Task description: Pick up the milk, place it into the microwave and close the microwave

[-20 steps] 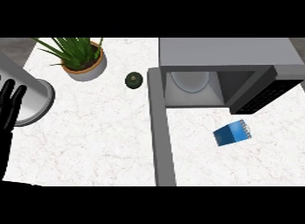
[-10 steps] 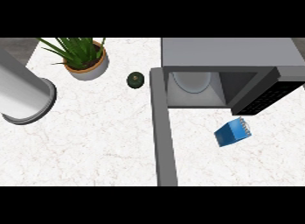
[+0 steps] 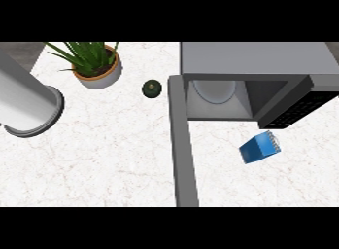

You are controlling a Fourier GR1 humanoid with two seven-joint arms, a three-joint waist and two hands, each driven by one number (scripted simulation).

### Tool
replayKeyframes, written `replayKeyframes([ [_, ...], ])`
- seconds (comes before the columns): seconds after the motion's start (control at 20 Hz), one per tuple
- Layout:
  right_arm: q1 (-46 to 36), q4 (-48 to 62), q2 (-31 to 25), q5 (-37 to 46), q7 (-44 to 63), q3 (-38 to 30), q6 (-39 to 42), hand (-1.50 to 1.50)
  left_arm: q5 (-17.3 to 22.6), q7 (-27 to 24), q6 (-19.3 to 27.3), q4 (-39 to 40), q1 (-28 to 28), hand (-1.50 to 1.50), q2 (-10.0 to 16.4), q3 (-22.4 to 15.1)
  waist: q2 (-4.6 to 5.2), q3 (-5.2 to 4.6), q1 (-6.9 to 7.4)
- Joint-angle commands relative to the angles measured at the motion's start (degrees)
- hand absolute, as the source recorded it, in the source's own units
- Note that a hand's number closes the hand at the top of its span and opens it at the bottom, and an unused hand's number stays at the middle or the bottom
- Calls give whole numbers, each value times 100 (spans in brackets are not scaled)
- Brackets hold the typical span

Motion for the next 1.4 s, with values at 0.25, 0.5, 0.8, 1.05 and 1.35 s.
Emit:
replayKeyframes([
  [0.25, -647, 1792, -155, 158, -569, -562, -326, -150, 1099, -129, -626, -716, 858, -150, -91, 568, -4, 3, 77],
  [0.5, -615, 3245, 12, 498, -1715, -472, -261, -150, 1528, -15, -704, -624, 883, -150, 71, 871, -2, 9, 68],
  [0.8, -1453, 4894, -14, 846, -2434, -631, -569, -150, 1559, -239, -1123, -613, 1312, -150, -177, 872, 5, 12, 123],
  [1.05, -1906, 5960, -436, 950, -3047, -916, -537, -150, 1546, -387, -1224, -586, 1315, -150, -229, 1026, 8, 11, 92],
  [1.35, -2628, 7676, -623, 1031, -3923, -1159, -590, -150, 1860, -550, -1514, -209, 1410, -150, -94, 1310, 21, 17, 125],
])
